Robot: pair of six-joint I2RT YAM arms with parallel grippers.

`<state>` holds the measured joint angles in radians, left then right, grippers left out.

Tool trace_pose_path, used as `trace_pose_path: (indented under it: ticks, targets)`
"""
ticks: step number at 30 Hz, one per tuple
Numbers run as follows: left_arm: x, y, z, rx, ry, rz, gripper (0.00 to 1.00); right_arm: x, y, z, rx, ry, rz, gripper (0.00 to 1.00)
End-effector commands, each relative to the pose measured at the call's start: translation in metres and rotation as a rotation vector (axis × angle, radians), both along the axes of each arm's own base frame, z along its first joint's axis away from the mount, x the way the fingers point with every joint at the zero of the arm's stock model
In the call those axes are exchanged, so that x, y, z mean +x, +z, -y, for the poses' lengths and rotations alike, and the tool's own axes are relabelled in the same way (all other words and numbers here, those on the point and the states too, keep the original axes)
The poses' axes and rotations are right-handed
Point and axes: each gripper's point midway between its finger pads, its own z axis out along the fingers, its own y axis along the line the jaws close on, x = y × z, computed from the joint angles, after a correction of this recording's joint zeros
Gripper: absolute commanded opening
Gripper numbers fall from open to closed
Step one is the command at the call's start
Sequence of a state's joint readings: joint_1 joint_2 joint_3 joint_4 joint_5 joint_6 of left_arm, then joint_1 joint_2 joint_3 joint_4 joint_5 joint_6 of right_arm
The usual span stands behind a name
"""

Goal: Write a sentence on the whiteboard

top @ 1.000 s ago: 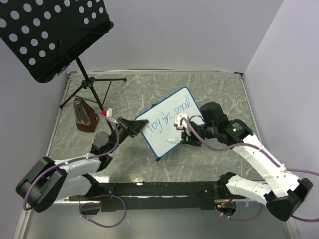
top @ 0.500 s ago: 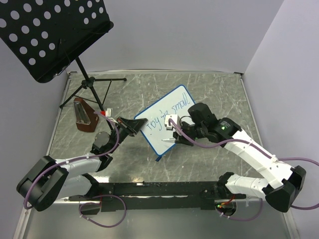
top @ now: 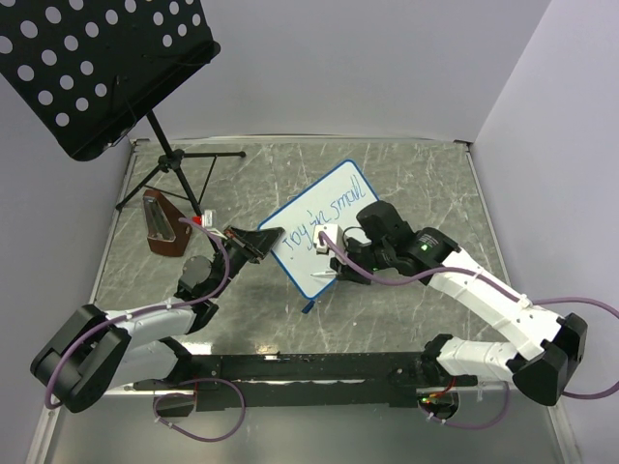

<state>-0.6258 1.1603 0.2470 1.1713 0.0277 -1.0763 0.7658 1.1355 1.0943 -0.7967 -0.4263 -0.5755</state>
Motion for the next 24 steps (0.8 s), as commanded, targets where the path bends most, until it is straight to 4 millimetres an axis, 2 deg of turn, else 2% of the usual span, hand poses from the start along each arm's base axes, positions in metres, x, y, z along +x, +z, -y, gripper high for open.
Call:
trace_pose_path:
  ticks: [1, 24]
  targets:
    - [-0.02, 0.08, -0.015, -0.22, -0.011, 0.22, 0.01, 0.009, 0.017, -0.01, 0.039, -0.013, 0.05, 0.0]
    - [-0.022, 0.08, -0.016, -0.221, -0.015, 0.228, 0.01, 0.018, 0.002, -0.005, -0.017, -0.06, 0.052, 0.0]
